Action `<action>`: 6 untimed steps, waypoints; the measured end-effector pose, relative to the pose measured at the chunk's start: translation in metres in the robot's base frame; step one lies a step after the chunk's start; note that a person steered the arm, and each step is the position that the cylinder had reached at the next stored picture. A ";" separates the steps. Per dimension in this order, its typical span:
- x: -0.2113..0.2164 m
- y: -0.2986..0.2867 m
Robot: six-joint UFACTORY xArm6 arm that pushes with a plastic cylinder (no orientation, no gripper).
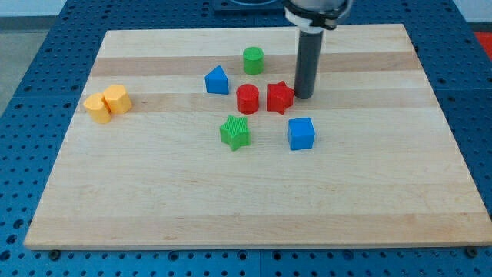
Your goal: Push the red star into the red circle
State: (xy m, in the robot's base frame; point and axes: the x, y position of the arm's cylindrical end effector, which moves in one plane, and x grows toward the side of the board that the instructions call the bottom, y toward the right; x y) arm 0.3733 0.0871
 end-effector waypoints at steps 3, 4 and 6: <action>0.009 -0.029; 0.009 -0.049; 0.010 -0.048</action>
